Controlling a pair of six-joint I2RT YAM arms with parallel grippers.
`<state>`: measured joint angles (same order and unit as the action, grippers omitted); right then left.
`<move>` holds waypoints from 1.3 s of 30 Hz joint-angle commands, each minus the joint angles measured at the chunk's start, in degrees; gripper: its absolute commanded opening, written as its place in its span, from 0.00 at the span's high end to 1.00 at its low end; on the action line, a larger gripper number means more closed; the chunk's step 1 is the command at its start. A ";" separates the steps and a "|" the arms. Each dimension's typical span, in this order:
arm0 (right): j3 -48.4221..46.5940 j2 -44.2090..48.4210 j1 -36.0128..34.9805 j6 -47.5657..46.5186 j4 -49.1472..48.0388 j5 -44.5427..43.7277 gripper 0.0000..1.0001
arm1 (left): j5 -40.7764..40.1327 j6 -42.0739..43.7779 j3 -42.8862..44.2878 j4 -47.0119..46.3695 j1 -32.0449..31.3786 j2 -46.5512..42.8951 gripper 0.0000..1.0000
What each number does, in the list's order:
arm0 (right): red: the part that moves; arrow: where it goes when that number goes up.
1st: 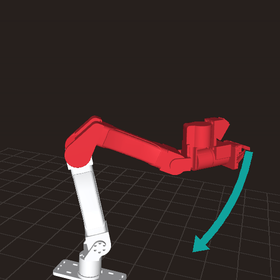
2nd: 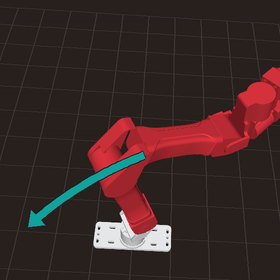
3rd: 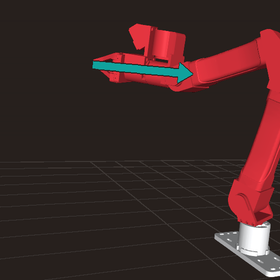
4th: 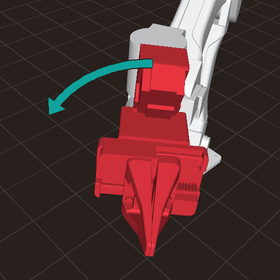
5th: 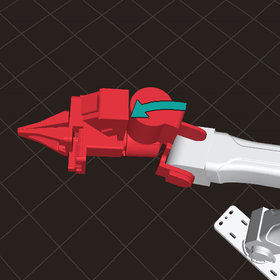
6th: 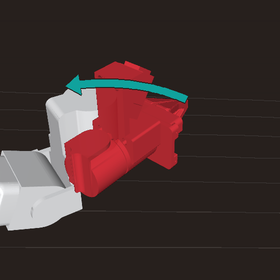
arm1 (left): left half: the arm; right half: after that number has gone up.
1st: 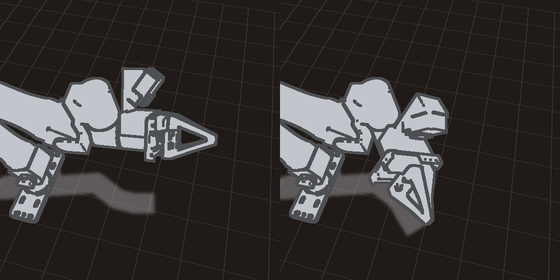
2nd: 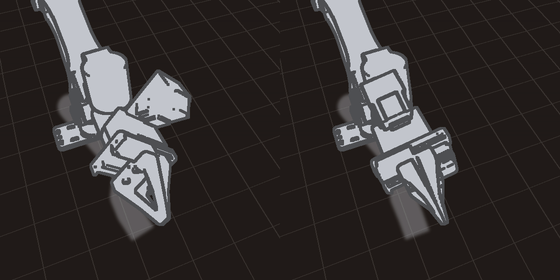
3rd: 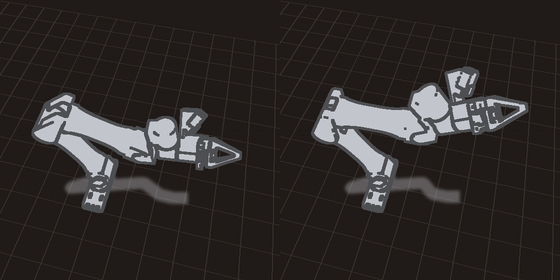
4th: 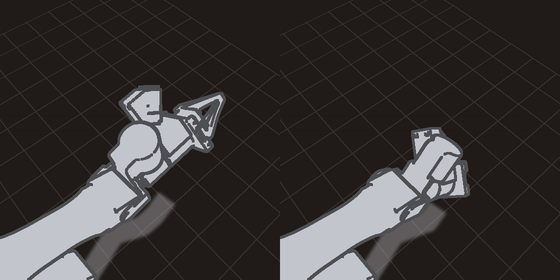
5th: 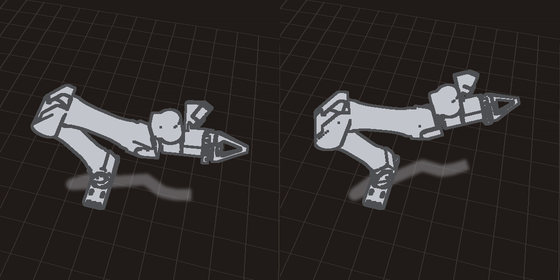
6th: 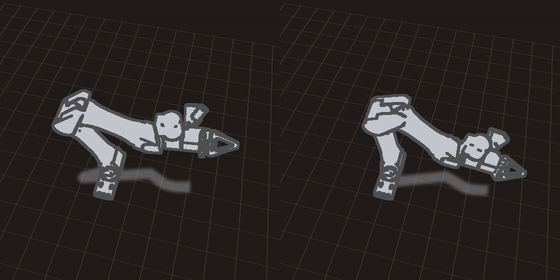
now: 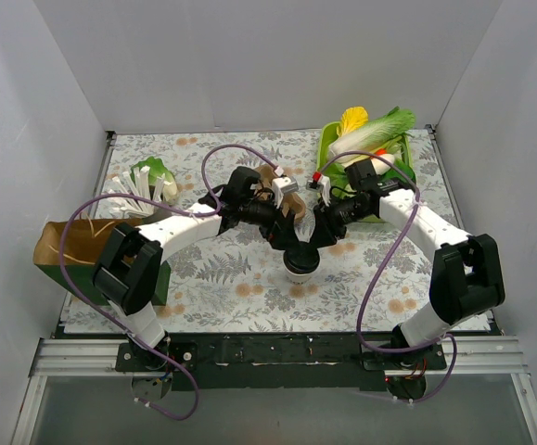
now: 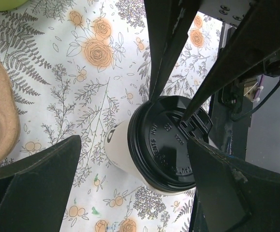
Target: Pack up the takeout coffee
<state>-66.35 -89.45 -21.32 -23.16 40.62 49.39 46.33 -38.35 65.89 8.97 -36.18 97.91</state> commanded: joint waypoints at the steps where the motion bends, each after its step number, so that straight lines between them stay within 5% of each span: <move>1: -2.47 1.56 -1.00 -1.71 1.57 -0.96 0.58 | -0.36 1.43 -1.29 0.34 0.24 -3.69 0.07; 39: -4.67 0.86 -3.20 -1.54 1.83 -6.15 0.53 | -3.35 4.60 -5.77 3.16 0.85 -8.17 0.05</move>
<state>-70.22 -88.66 -24.40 -24.40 42.30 41.32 43.55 -34.70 61.21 11.64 -35.70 93.43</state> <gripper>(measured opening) 0.458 0.947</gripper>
